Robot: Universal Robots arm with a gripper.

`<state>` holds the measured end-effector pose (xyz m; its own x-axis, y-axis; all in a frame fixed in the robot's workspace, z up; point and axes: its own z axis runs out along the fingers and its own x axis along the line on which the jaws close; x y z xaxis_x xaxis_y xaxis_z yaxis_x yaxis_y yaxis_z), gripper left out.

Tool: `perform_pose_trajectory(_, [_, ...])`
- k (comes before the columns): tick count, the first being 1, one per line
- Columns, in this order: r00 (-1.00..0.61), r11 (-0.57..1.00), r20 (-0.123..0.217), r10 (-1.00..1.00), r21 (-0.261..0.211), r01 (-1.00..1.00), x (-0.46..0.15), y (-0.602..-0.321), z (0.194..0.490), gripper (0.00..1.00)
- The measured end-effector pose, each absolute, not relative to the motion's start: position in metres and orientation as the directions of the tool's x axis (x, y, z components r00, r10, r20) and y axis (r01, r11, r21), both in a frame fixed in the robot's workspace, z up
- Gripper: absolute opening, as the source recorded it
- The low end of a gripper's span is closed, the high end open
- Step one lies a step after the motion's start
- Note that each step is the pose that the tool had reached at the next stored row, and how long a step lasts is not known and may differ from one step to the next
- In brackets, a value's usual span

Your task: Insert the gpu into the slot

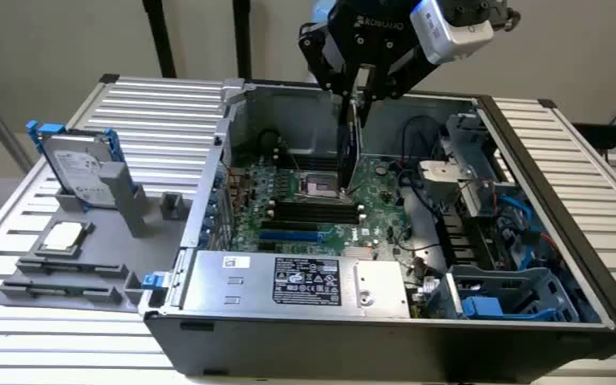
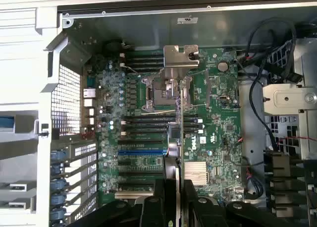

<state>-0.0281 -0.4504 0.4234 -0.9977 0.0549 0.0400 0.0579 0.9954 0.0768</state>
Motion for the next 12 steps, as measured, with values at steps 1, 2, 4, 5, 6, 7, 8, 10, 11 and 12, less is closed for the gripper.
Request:
perform_pose_trajectory(1, [-0.998,0.995,0.040,0.055,0.077,0.058,-0.0281,-0.4505,0.4234,0.26])
perform_pose_trajectory(2, [-0.998,0.995,0.040,0.055,0.077,0.058,-0.0281,-0.4505,0.4234,0.26])
perform_pose_trajectory(4, [-0.998,0.995,0.040,0.055,0.077,0.058,-0.0281,-0.4505,0.4234,0.26])
perform_pose_trajectory(5, [-0.998,0.995,0.040,0.055,0.077,0.058,-0.0281,-0.4505,0.4234,0.26])
perform_pose_trajectory(6, [-0.998,0.995,0.040,0.055,0.077,0.058,-0.0281,-0.4504,0.4234,0.26])
perform_pose_trajectory(7, [-0.998,0.995,0.040,0.055,0.077,0.058,-0.0281,-0.4505,0.4234,0.26])
perform_pose_trajectory(8, [-0.998,0.995,0.040,0.055,0.077,0.058,-0.0281,-0.4505,0.4234,0.26])
perform_pose_trajectory(10, [-0.998,0.995,0.040,0.055,0.077,0.058,-0.0281,-0.4505,0.4234,0.26])
perform_pose_trajectory(11, [-0.998,0.995,0.040,0.055,0.077,0.058,-0.0281,-0.4505,0.4234,0.26])
perform_pose_trajectory(12, [-0.998,0.995,0.040,0.055,0.077,0.058,-0.0281,-0.4505,0.4234,0.26])
